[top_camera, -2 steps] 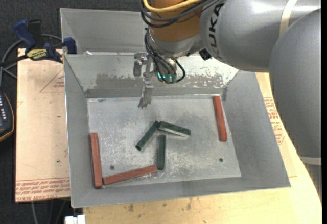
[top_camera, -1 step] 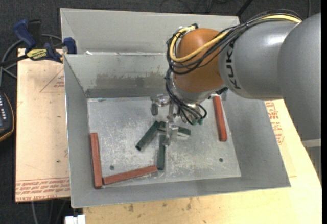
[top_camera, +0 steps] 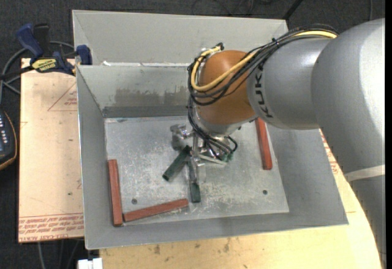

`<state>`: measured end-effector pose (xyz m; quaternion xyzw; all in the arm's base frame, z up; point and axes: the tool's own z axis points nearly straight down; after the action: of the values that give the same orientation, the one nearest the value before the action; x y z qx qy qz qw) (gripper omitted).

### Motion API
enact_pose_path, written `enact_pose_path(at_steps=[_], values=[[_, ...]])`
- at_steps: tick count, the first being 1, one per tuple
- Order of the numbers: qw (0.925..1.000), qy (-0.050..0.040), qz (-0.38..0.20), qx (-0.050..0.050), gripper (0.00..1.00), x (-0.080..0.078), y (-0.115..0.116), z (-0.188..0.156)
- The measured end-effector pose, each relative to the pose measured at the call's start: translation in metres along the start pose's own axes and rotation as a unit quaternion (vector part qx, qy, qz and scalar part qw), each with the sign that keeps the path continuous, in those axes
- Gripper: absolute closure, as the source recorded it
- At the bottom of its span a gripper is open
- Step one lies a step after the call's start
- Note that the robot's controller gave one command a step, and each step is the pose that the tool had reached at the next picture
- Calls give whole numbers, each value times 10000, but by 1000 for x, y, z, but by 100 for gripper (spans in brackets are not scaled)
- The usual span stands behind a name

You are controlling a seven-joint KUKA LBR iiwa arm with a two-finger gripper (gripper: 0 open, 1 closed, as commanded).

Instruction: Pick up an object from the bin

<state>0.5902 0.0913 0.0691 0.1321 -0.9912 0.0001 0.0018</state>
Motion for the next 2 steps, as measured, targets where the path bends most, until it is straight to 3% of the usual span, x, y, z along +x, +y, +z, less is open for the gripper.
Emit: enact_pose_path(at_steps=[1,2], values=[[10000,-75,10,-9,100,-4,0,-5],[10000,-58,9,-4,0,-3,0,-3]])
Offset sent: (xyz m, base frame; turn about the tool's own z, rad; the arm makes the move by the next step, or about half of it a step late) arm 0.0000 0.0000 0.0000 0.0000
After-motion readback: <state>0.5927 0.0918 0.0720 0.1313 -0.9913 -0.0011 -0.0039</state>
